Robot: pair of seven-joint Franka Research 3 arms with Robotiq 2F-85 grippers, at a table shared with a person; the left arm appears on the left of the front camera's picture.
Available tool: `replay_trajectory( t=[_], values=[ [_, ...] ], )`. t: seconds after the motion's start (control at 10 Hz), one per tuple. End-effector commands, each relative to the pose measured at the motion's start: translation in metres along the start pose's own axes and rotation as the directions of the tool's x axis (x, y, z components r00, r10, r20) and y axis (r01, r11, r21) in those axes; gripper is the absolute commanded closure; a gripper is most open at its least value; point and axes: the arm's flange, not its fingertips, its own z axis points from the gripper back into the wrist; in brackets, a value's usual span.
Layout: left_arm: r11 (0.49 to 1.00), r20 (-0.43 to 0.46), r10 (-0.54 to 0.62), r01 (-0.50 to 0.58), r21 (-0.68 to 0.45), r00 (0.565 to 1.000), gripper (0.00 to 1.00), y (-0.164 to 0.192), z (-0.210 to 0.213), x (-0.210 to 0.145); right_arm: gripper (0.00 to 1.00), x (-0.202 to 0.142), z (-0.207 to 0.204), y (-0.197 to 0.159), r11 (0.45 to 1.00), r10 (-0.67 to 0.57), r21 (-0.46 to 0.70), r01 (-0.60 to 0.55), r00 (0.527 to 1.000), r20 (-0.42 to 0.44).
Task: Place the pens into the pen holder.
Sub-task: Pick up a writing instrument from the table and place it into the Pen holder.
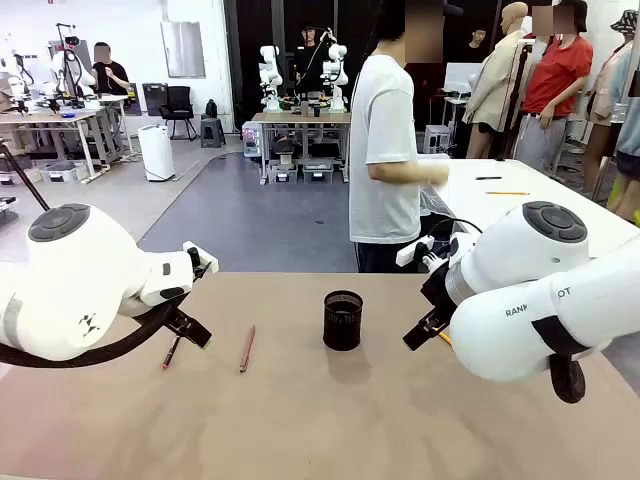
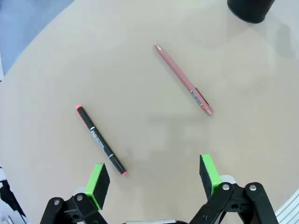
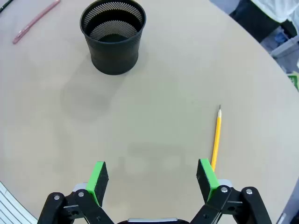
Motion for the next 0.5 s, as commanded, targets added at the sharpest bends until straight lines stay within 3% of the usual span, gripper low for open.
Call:
replay_trajectory(
  t=[0.0,0.4],
  values=[
    [1.0,0.0,0.0,0.0,0.0,1.0,0.0,0.0,0.0002,0.0001,0.0,0.0,0.0,0.0,1.0,0.0,0.0,0.0,1.0,0.0],
    [1.0,0.0,0.0,0.0,0.0,1.0,0.0,0.0,0.0002,0.0001,0.0,0.0,0.0,0.0,1.0,0.0,0.0,0.0,1.0,0.0]
  ],
)
